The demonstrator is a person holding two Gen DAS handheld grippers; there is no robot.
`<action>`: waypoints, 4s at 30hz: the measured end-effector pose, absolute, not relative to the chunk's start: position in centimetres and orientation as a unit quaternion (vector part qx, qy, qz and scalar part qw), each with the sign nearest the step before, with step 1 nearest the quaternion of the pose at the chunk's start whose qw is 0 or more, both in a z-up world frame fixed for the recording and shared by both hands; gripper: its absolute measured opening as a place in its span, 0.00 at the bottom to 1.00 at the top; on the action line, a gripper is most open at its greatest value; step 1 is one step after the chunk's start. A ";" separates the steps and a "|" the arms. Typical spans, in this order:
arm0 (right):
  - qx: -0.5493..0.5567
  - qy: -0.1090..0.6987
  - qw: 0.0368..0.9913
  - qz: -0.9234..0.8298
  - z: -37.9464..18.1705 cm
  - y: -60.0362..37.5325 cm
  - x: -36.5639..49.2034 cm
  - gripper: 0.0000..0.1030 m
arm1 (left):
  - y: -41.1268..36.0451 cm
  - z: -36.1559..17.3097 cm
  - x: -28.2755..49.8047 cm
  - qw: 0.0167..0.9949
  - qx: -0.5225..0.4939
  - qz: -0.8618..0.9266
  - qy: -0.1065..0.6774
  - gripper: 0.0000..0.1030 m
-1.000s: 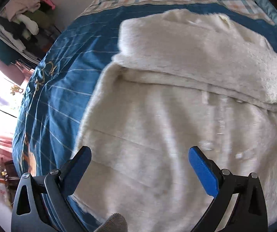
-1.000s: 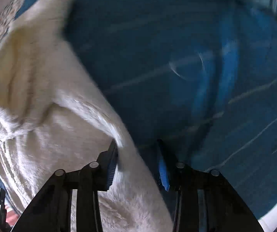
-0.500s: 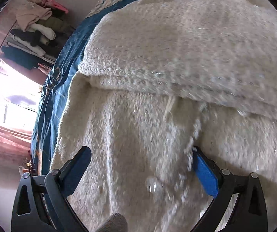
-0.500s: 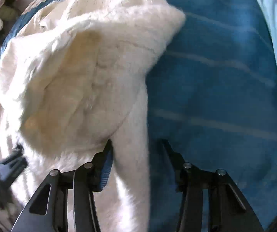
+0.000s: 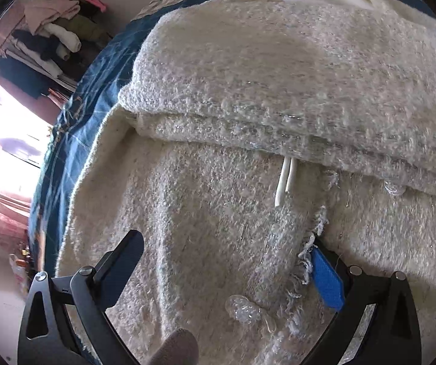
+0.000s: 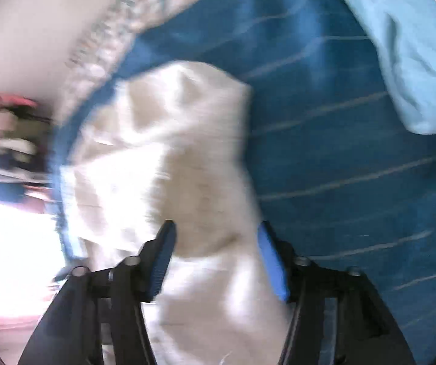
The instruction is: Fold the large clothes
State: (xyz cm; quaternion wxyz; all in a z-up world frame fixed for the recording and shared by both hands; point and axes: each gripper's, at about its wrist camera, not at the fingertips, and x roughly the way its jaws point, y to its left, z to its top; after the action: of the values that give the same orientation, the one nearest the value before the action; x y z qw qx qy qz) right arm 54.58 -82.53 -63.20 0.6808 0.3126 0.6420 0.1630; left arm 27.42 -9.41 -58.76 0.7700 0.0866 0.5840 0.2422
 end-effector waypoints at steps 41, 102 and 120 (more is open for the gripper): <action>0.009 0.711 0.694 -0.114 -61.9 -98.5 32.8 0.86 | -32.9 -54.5 15.6 0.726 0.329 0.192 0.573 1.00; 0.168 0.702 0.679 0.131 -53.7 -52.1 60.9 0.25 | 4.9 -45.2 19.0 0.783 -0.112 0.122 0.599 0.18; 0.170 0.697 0.679 0.156 -55.0 -53.7 58.9 0.78 | 17.7 -51.9 13.3 0.733 -0.281 0.162 0.597 0.68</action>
State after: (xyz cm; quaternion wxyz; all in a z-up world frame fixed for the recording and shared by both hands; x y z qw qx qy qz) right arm 58.87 -53.68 -55.01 0.6793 0.1696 0.6967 0.1561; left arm 13.35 17.68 -51.85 0.7334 -0.2813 0.5973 0.1619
